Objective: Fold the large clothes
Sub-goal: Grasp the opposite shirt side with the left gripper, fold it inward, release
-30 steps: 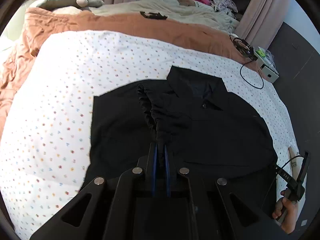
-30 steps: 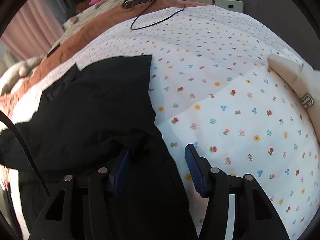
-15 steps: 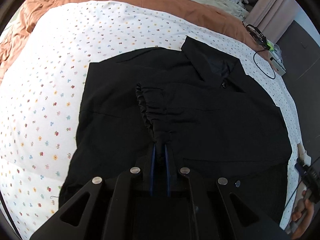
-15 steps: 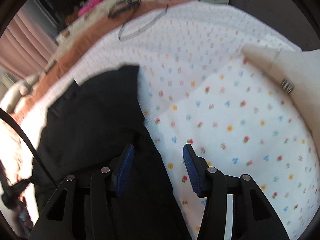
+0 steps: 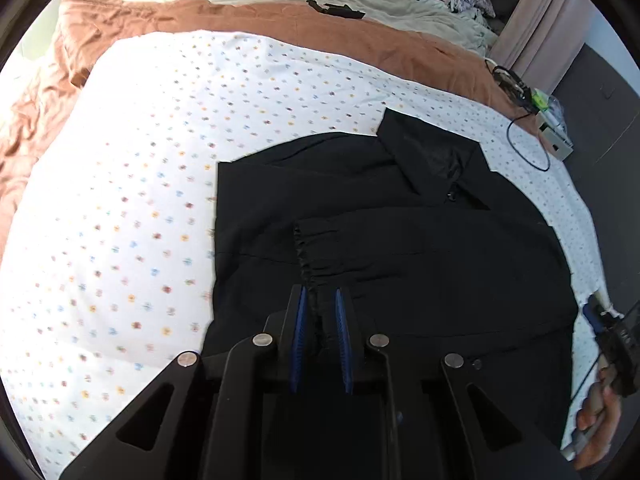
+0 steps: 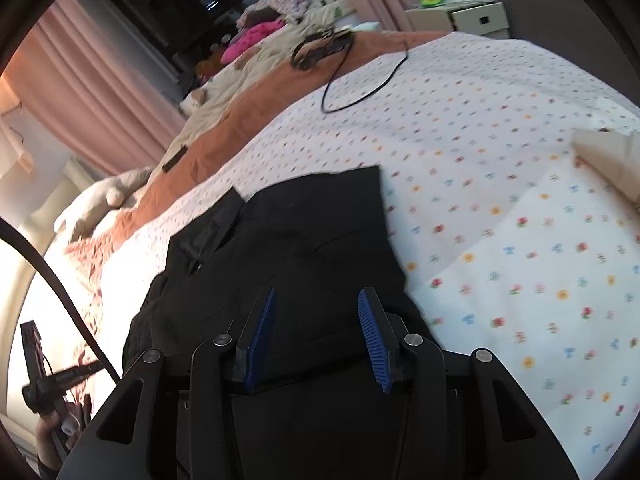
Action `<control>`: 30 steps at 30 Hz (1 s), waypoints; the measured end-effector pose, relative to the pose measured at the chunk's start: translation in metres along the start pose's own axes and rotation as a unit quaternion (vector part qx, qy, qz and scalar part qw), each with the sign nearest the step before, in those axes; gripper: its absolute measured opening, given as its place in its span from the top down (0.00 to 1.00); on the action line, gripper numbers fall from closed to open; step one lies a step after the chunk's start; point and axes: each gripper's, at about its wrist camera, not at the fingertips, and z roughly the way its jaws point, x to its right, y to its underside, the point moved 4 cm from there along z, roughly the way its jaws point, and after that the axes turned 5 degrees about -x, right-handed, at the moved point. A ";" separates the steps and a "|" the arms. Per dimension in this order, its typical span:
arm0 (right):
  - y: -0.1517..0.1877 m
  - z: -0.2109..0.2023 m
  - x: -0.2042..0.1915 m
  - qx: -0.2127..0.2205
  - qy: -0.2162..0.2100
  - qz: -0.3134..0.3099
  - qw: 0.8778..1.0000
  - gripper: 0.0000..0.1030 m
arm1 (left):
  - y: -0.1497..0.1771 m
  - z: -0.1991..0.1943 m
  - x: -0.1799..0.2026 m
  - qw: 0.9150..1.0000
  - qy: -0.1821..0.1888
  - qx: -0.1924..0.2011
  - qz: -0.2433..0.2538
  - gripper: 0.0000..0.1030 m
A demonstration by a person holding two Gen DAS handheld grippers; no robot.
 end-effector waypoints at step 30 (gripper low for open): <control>0.045 -0.047 -0.038 0.003 0.102 -0.044 0.994 0.20 | 0.068 -0.079 0.007 0.998 0.004 0.064 0.030 0.84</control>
